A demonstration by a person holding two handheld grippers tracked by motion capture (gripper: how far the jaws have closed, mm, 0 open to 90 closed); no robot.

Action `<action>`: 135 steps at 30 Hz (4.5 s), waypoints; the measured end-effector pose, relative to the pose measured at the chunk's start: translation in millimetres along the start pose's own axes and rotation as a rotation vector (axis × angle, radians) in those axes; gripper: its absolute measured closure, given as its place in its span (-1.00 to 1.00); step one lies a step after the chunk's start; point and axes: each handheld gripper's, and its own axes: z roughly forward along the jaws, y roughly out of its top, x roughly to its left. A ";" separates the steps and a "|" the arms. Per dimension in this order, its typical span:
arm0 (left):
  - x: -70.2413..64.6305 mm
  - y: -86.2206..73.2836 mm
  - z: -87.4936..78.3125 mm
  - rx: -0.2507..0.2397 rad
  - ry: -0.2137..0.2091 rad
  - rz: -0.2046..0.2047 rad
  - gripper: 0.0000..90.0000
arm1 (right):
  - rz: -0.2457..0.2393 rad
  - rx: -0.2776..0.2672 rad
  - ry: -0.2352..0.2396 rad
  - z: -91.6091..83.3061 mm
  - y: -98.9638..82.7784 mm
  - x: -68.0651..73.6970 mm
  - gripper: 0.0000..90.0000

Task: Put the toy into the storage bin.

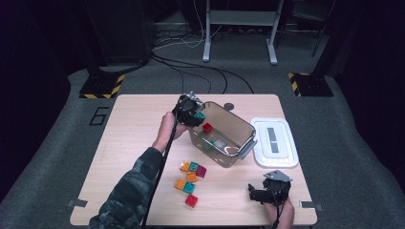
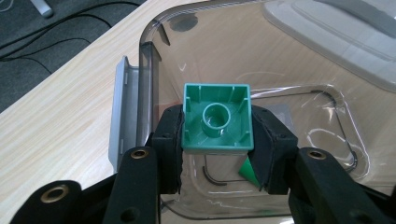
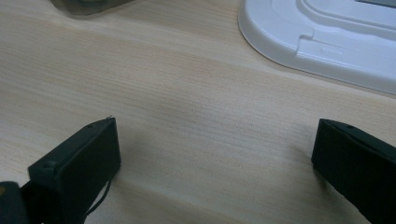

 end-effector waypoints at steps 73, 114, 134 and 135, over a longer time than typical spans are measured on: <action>-29.4 -165.1 20.2 0.064 -0.032 -0.234 -0.88 | -0.001 -0.004 0.001 0.0 0.0 0.3 -0.99; -33.9 -180.1 11.5 0.017 -0.047 -0.226 0.30 | -0.001 -0.005 0.003 -0.2 -0.1 0.1 -0.98; -24.9 -169.0 -19.9 -0.043 -0.042 -0.206 0.30 | -0.001 -0.005 0.004 -0.3 -0.2 0.1 -0.98; -23.5 -168.1 -22.0 -0.045 -0.043 -0.209 0.30 | -0.003 -0.004 0.003 -0.5 -0.2 -0.1 -0.98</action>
